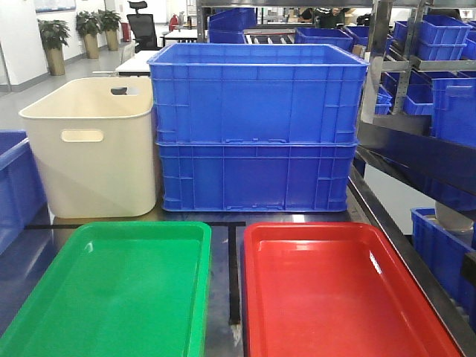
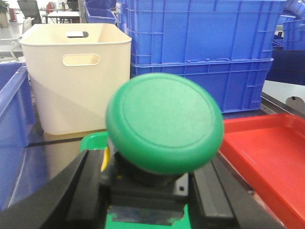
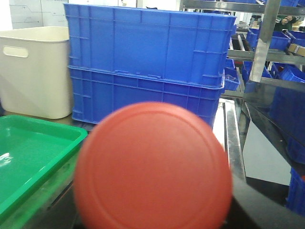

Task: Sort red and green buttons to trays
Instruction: 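Lower green button over green tray with left, red over red tray with right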

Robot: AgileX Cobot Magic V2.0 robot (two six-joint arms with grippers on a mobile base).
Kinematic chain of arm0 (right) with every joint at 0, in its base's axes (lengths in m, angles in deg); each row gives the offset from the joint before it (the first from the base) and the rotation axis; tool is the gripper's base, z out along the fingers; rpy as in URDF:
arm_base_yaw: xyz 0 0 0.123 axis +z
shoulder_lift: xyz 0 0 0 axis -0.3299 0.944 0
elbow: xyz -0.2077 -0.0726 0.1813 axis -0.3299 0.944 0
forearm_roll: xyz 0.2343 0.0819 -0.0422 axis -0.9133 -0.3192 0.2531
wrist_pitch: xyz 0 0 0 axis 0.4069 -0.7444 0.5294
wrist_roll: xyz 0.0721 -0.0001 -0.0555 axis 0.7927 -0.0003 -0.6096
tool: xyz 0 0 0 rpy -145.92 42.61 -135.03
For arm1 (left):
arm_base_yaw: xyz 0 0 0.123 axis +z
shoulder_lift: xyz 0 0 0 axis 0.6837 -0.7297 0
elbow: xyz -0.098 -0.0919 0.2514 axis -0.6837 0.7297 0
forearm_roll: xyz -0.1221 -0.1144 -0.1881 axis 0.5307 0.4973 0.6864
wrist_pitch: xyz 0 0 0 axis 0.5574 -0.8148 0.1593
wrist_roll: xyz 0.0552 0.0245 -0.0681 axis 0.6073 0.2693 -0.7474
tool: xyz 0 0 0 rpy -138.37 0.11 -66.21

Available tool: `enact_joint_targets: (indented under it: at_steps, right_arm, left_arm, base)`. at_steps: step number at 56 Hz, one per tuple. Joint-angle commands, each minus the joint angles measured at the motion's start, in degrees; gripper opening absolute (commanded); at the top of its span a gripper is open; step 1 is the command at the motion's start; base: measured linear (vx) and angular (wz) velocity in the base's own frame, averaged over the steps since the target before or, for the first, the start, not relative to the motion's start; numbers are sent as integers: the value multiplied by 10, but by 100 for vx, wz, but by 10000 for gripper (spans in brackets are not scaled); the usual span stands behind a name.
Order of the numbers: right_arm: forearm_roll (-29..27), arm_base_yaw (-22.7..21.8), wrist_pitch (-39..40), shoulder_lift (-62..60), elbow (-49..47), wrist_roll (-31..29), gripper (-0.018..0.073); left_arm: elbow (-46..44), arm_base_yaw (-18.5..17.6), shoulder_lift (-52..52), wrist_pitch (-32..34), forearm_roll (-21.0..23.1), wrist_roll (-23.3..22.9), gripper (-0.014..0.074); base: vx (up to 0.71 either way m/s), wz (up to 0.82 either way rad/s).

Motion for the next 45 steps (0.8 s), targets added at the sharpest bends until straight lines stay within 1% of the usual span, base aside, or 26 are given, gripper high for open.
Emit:
enact_joint_targets:
  at_steps: [1,25,45]
  right_arm:
    - [13,0,28,2,-22,-2,-9]
    - [13,0,28,2,-22,-2,-9]
    - [13,0,28,2,-22,-2,-9]
  left_arm:
    - [-21,-4,-2,50,3,-1,-6]
    - [-21,-4,-2,50,3,-1,-6]
    - [-21,-4,-2,50,3,-1,-6]
  base:
    - [22,-6]
    - [19,-3]
    - [12,-1]
